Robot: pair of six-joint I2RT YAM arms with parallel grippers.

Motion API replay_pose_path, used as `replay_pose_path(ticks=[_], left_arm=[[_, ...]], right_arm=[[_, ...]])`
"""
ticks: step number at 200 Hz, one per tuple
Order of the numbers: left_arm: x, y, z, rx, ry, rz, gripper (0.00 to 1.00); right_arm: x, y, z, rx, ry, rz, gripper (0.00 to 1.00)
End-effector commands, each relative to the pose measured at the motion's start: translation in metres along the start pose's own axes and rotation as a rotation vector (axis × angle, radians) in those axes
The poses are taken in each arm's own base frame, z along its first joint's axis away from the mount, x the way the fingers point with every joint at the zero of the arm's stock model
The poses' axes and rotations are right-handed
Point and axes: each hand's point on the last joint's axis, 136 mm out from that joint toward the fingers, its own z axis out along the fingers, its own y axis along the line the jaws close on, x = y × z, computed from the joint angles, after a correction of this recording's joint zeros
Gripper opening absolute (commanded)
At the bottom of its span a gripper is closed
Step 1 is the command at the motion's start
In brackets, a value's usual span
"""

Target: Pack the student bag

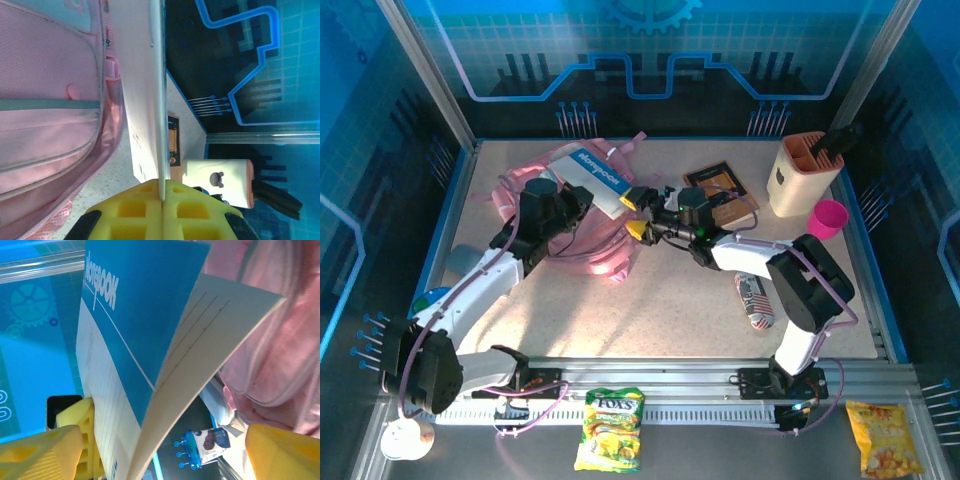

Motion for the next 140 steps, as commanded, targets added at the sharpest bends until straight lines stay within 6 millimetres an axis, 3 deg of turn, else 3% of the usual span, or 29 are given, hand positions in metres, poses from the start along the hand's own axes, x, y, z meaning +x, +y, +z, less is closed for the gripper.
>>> replay_pose_path(ticks=[1,42,79,107,120,140], left_arm=[[-0.008,-0.011,-0.007,0.053,-0.032,-0.058,0.0],[-0.006,-0.013,-0.006,0.057,-0.016,-0.067,0.0],[-0.003,-0.004,-0.004,0.009,0.002,-0.078,0.0],[0.0,0.014,-0.002,-0.084,0.029,-0.069,0.17],[0.003,0.021,-0.001,-0.115,0.049,-0.054,0.32],[0.006,0.036,0.002,-0.184,0.087,0.011,0.52]], right_arm=[[-0.004,0.028,0.007,-0.088,-0.023,-0.025,0.83],[-0.008,0.035,0.011,-0.117,-0.028,-0.04,0.68],[-0.013,0.039,0.013,-0.163,-0.027,-0.047,0.41],[-0.014,0.035,0.014,-0.139,-0.022,-0.061,0.2],[-0.016,0.031,0.011,-0.116,-0.03,-0.075,0.12],[-0.021,0.027,0.002,-0.077,-0.057,-0.108,0.07]])
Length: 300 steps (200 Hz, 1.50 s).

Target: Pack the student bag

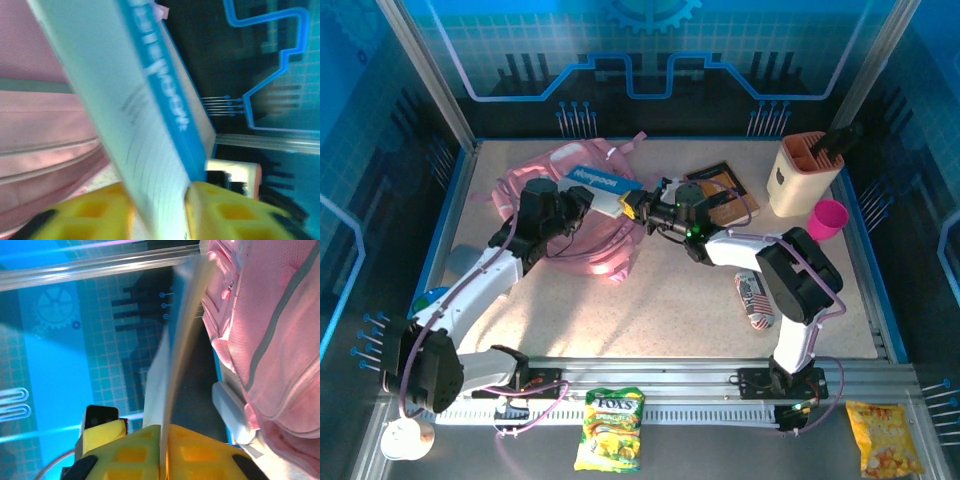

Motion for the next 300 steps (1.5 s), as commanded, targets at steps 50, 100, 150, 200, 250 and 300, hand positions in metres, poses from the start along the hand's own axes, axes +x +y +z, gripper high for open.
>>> replay_pose_path(ticks=[50,100,150,200,250,300], left_arm=[[0.004,0.053,0.014,-0.259,0.112,0.36,0.72],[0.009,0.067,0.031,-0.372,0.247,0.713,0.79],[0.002,0.081,0.043,-0.555,0.331,1.085,0.78],[0.002,0.096,0.06,-0.731,0.402,1.336,0.69],[0.0,0.113,0.08,-0.853,0.506,1.431,0.62],[-0.019,0.092,0.083,-0.918,0.428,1.479,0.35]], right_arm=[[-0.038,0.004,-0.057,0.131,-0.155,-0.177,0.06],[-0.068,0.003,-0.114,0.272,-0.308,-0.294,0.05],[-0.079,-0.009,-0.153,0.382,-0.399,-0.32,0.05],[-0.08,-0.014,-0.158,0.394,-0.408,-0.311,0.06],[-0.079,-0.016,-0.161,0.391,-0.413,-0.302,0.06],[-0.08,-0.014,-0.172,0.402,-0.433,-0.313,0.06]])
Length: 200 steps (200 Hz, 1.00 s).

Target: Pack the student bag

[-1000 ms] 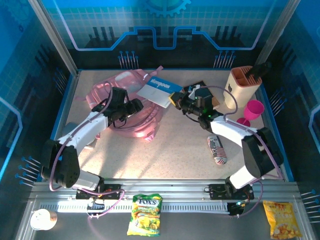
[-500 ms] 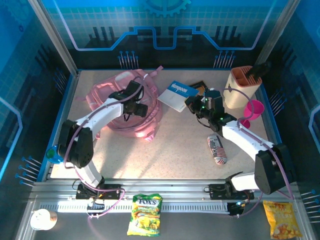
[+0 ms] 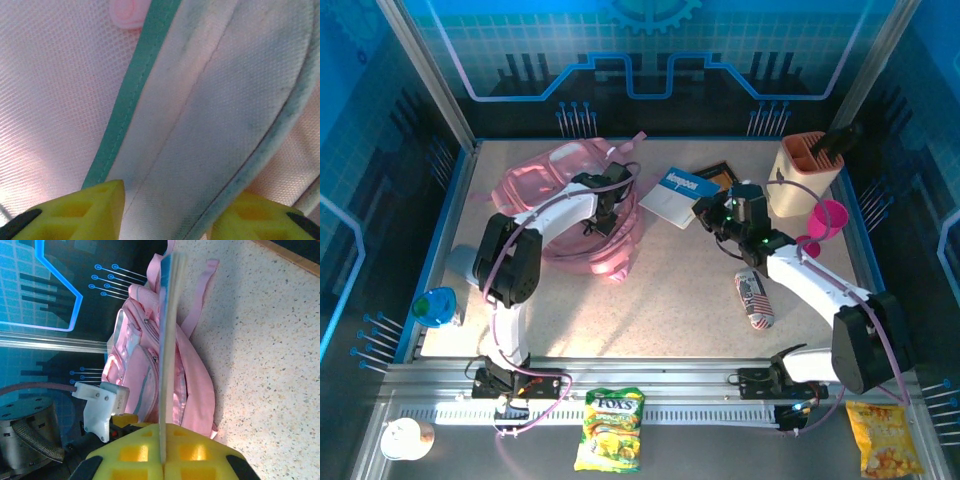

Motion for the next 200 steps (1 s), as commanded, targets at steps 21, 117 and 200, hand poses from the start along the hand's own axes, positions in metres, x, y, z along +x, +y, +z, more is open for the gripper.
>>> replay_pose_path(ticks=[21,117,200], left_arm=[[-0.014,0.023,-0.032,-0.039,-0.061,-0.04,0.2],[-0.052,0.068,-0.147,-0.015,-0.468,-0.313,0.0],[-0.075,0.072,-0.195,0.103,-0.647,-0.424,0.0]], right_arm=[[-0.015,-0.009,-0.019,0.028,-0.072,-0.014,0.06],[-0.016,-0.009,-0.032,0.011,-0.073,-0.016,0.08],[0.071,0.052,0.042,-0.172,0.2,0.018,0.07]])
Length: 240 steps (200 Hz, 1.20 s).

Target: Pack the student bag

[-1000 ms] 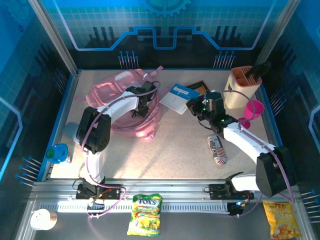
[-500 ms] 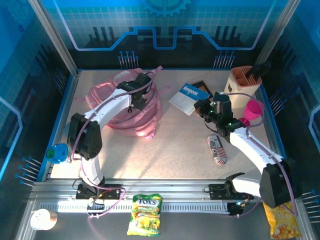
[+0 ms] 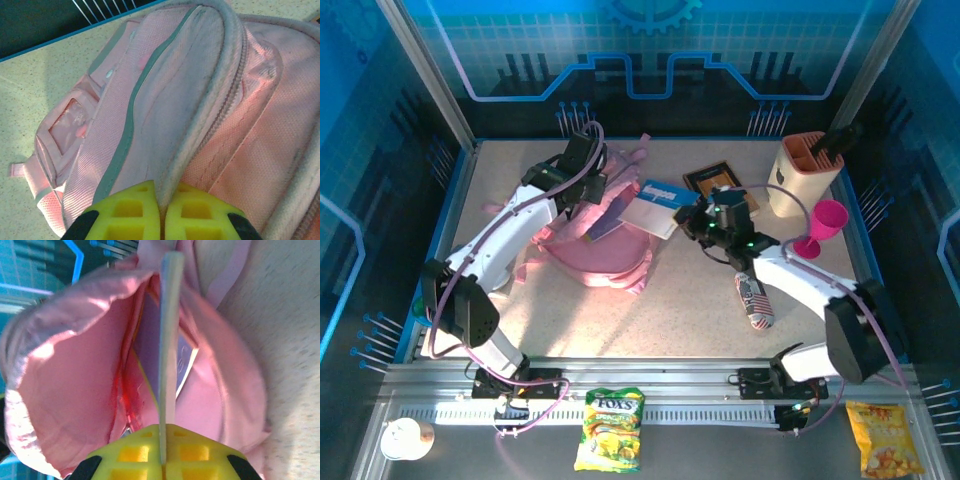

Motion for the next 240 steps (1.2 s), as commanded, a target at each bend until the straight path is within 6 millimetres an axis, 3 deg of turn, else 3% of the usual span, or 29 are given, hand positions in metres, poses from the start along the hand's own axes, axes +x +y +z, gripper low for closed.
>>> replay_pose_path(ticks=[1,18,59,72,129,148,177,203,240], left_arm=[[-0.053,-0.002,-0.029,0.055,-0.195,-0.119,0.0],[-0.053,-0.004,-0.03,0.07,-0.19,-0.127,0.0],[-0.049,-0.009,-0.026,0.091,-0.172,-0.138,0.0],[-0.047,-0.009,-0.025,0.089,-0.166,-0.139,0.0],[-0.046,-0.011,-0.021,0.1,-0.157,-0.156,0.0],[-0.045,-0.012,-0.02,0.099,-0.15,-0.154,0.0],[-0.042,-0.01,-0.015,0.08,-0.142,-0.145,0.0],[-0.038,-0.009,-0.009,0.066,-0.126,-0.152,0.0],[-0.02,-0.001,0.011,0.025,-0.074,-0.158,0.0]], right_arm=[[0.01,0.042,0.021,-0.13,0.045,0.015,0.07],[0.018,0.046,0.041,-0.118,0.061,0.02,0.07],[0.023,-0.005,0.087,0.1,-0.001,0.156,0.07],[0.023,-0.008,0.099,0.125,-0.007,0.178,0.07],[0.032,0.021,0.166,0.045,-0.021,0.124,0.13],[0.036,0.023,0.179,0.022,0.006,0.118,0.2],[0.04,0.021,0.173,0.012,0.02,0.097,0.54],[0.038,0.016,0.147,0.014,0.006,0.081,0.64],[0.031,0.018,0.094,-0.033,-0.02,0.027,0.68]])
